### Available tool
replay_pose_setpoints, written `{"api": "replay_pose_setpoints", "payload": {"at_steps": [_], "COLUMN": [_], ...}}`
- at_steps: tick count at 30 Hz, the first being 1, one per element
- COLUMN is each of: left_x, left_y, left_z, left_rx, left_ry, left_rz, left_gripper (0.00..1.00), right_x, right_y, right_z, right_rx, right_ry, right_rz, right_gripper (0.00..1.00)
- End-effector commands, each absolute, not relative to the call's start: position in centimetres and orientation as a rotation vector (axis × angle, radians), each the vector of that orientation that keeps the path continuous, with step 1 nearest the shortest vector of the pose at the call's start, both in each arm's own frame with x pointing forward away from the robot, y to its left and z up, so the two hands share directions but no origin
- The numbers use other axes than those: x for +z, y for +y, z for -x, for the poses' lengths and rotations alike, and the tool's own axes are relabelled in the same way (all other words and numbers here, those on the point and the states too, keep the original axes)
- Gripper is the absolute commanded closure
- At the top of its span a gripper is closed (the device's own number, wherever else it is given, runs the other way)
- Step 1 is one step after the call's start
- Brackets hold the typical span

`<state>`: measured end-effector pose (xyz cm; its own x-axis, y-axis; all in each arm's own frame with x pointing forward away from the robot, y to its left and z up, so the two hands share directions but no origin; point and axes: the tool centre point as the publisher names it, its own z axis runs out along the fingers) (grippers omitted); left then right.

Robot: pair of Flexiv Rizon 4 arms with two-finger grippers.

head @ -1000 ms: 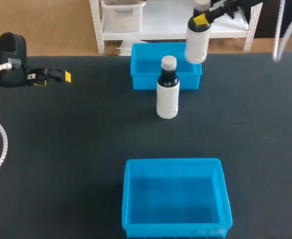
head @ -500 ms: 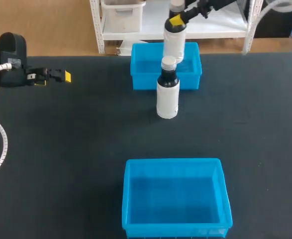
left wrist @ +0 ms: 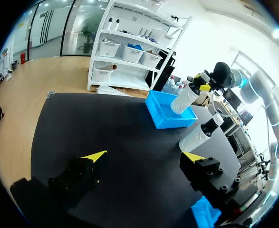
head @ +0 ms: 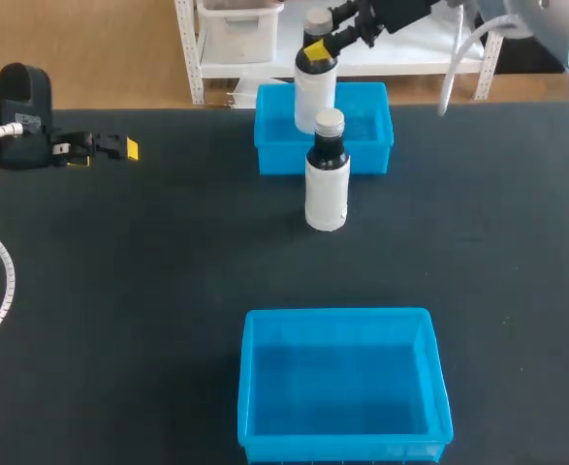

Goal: Pick up the bottle, and place it in the far bin if it is heavy, or in the near bin if it is light.

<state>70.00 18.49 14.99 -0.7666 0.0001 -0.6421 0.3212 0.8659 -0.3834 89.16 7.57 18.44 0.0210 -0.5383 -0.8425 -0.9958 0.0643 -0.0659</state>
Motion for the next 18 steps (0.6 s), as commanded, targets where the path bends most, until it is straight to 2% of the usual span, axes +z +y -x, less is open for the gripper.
{"api": "replay_pose_setpoints", "payload": {"at_steps": [1,18], "left_x": [15.0,15.0], "left_y": [18.5,18.5], "left_z": [-70.0,-70.0], "left_rx": [-0.636,-0.636], "left_ry": [2.374,2.374], "left_rz": [-0.231,-0.231], "left_gripper": [0.00,0.00], "right_x": [18.2,16.0], "right_y": [8.7,11.4], "right_z": [-90.6,-91.8], "right_rx": [0.861,0.923], "right_ry": [1.598,1.606], "right_rz": [1.625,1.665], "right_gripper": [1.00,1.00]}}
